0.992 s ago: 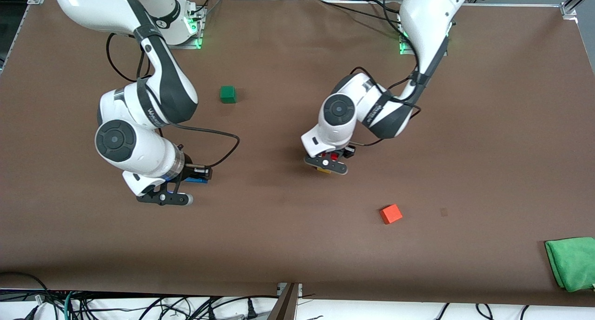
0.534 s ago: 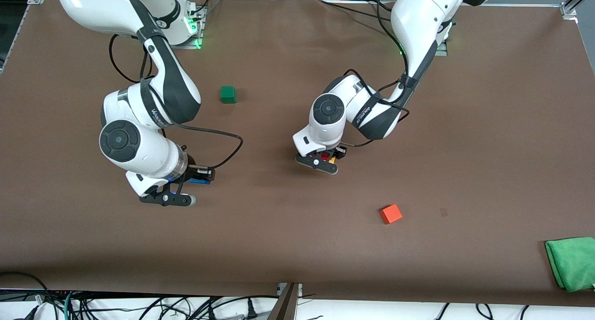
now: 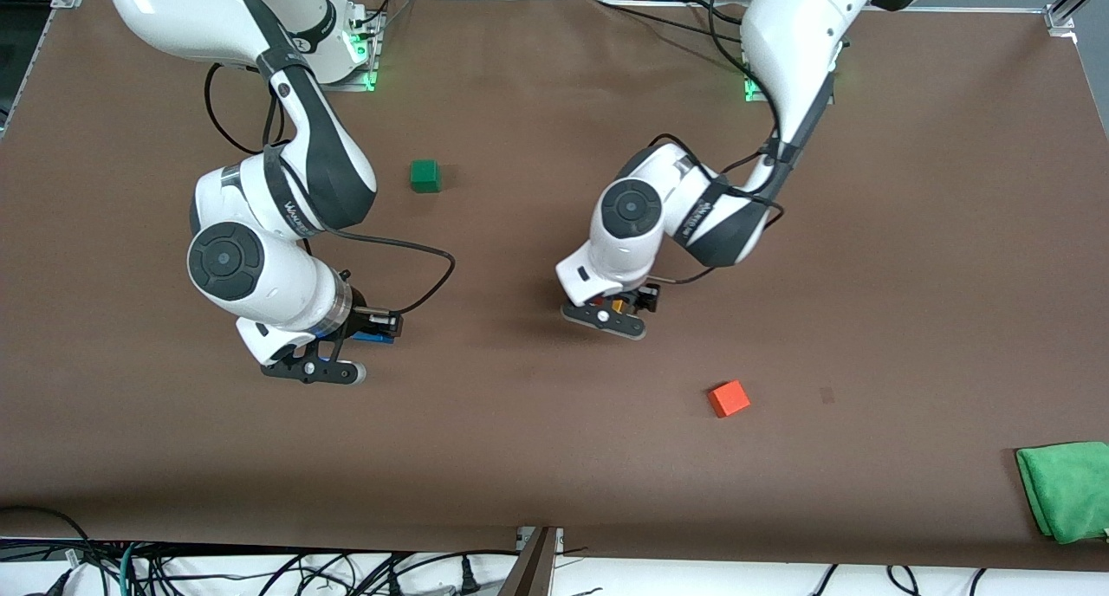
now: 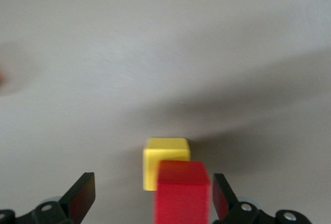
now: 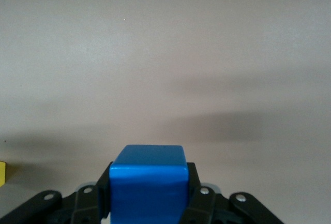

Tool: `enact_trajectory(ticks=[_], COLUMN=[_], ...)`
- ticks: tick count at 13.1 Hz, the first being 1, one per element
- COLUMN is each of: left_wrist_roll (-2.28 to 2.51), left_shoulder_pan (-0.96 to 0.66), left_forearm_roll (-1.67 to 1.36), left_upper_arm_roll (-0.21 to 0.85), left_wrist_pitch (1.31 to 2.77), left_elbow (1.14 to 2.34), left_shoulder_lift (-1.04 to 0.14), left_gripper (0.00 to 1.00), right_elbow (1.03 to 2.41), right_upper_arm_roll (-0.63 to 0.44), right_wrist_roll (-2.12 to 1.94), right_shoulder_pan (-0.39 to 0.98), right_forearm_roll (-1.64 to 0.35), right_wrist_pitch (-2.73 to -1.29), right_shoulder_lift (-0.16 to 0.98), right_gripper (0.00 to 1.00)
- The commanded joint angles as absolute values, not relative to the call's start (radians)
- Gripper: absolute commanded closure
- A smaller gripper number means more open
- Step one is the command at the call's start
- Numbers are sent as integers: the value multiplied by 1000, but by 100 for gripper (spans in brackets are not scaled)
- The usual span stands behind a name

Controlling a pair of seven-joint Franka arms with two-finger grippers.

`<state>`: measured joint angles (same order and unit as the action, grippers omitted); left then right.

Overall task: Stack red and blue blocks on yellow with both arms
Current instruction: 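Carry the blue cube over the stack with the right gripper while the left gripper withdraws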

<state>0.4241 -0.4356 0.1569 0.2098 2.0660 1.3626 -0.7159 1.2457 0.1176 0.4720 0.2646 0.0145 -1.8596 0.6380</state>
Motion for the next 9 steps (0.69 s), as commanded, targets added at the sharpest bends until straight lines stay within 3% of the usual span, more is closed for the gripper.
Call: enact_trajectory(ticks=[1, 5, 9], left_wrist_roll=[364, 325, 322], left_shoulder_pan=[-359, -169, -2], left_forearm_roll=[152, 48, 46], left_upper_arm_roll=[229, 227, 232], left_wrist_pitch=[1984, 1844, 1628], left_elbow=[1330, 1292, 1200], left_shoulder_lift=[-658, -545, -457], left_gripper=[0, 0, 0], right_elbow=[1207, 1187, 1054], right_upper_arm_roll=[118, 117, 107], right_wrist_roll=[541, 772, 1061], right_shoulder_pan=[294, 411, 599], right_forearm_roll=[12, 14, 26], right_wrist_pitch=[-1855, -1871, -1875], right_shoulder_lift=[653, 669, 764], right_gripper=[47, 47, 47])
